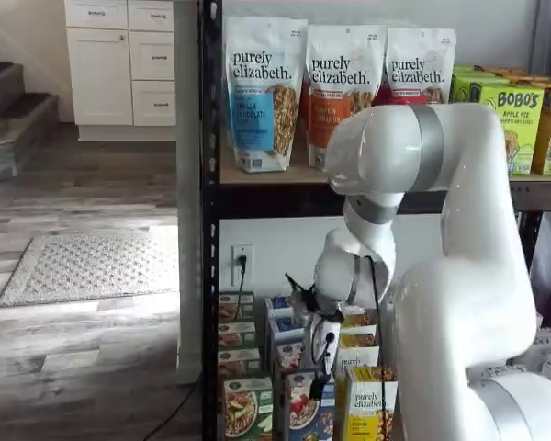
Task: Pick up the blue and white box that is on the bottom shelf, the second box from the left
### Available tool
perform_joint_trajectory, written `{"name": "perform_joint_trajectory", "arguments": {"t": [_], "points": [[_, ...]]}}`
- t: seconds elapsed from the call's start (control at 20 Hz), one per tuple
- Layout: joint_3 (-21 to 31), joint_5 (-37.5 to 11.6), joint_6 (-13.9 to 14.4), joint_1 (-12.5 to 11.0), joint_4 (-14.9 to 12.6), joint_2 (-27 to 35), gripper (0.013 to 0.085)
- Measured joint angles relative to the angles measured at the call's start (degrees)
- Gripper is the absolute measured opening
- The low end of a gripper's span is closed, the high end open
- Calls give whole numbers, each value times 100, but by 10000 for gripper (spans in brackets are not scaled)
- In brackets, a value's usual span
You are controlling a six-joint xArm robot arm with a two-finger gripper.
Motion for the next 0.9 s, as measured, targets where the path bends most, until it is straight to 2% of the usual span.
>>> {"name": "perform_joint_trajectory", "arguments": {"t": [0.1,0.25,0.55,0.9], "points": [[76,-309,101,53,-85,24,850],[19,-381,146,98,-93,107,850],[-36,-662,-15,181,152,257,850],[-241,-735,-57,155,170,452,850]]}}
